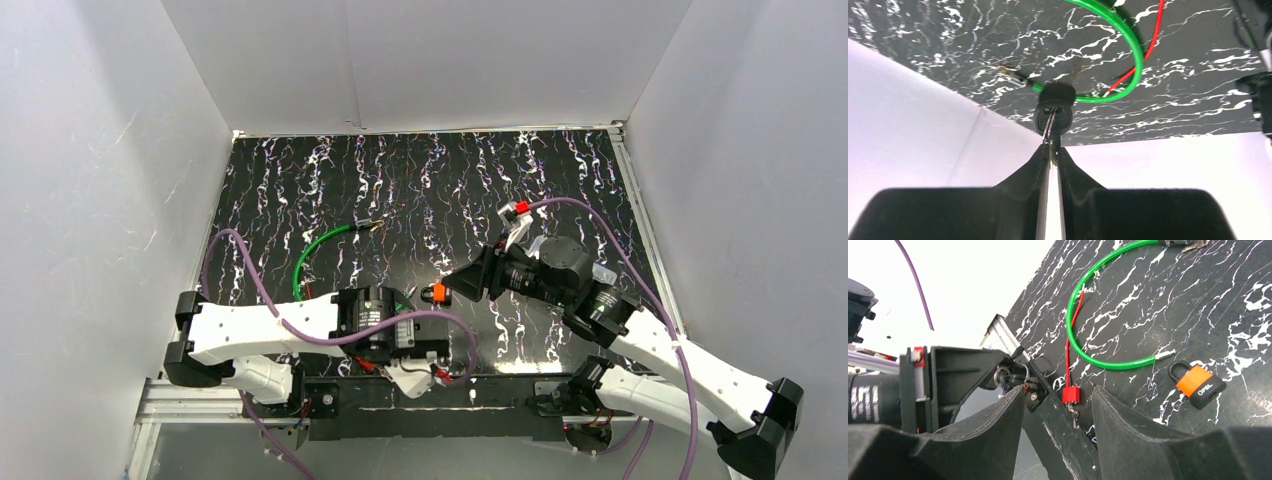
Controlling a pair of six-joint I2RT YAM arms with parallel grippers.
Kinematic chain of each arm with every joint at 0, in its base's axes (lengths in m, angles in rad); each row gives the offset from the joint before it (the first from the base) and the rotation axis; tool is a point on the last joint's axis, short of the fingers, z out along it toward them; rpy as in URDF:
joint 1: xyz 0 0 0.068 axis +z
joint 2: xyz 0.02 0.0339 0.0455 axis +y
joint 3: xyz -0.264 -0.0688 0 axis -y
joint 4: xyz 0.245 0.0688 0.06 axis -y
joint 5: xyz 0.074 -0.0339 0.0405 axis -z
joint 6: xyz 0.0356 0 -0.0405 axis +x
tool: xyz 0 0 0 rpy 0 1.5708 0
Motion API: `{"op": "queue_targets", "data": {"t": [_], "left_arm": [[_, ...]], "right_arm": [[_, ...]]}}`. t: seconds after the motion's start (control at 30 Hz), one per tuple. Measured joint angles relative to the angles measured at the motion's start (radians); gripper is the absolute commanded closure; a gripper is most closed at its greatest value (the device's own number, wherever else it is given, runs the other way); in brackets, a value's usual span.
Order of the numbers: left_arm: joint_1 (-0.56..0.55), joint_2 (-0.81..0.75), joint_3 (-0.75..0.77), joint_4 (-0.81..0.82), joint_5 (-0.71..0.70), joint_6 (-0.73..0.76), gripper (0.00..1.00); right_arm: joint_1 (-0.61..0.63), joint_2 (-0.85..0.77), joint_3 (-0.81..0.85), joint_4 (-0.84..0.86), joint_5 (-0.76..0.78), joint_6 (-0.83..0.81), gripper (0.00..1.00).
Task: Unlock with the key
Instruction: Pick up the key from the center of the board.
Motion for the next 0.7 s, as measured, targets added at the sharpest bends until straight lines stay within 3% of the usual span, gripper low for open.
{"op": "queue_targets", "data": {"t": [0.13, 0.4, 0.7], "left_arm": [[-0.046, -0.001, 0.029, -0.002, -0.049, 0.01, 1.0], [-0.152, 0.021, 0.366, 0.002, -0.029, 0.014, 1.0], [-0.186, -0.006, 0.496, 0.002, 0.033, 0.032, 1.0]], "right_arm": [[-0.017, 0.056, 0.002, 0.059, -0.015, 0.001, 0.35], [-0.026, 0.233, 0.015, 0.161, -0.196, 0.031, 0.28], [-0.037, 0.235, 0.02, 0.363, -0.432, 0.086, 0.36]]}}
